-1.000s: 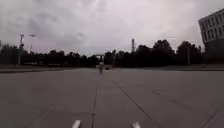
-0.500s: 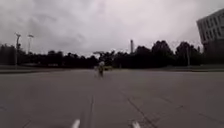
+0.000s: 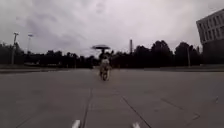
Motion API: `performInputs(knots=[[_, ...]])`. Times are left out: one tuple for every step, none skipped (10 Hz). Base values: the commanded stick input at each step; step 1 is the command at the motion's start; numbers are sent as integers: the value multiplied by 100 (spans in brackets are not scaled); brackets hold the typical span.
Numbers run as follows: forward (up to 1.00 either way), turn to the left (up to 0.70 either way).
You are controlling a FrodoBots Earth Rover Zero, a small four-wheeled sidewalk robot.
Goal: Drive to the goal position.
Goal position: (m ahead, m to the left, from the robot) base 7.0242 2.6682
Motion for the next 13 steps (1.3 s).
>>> performInputs(knots=[[70, 35], [70, 35], [70, 35], [70, 35], [70, 33], [70, 21], [70, 0], [70, 0], [70, 0], [70, 0], [70, -2], [70, -9], [70, -29]])
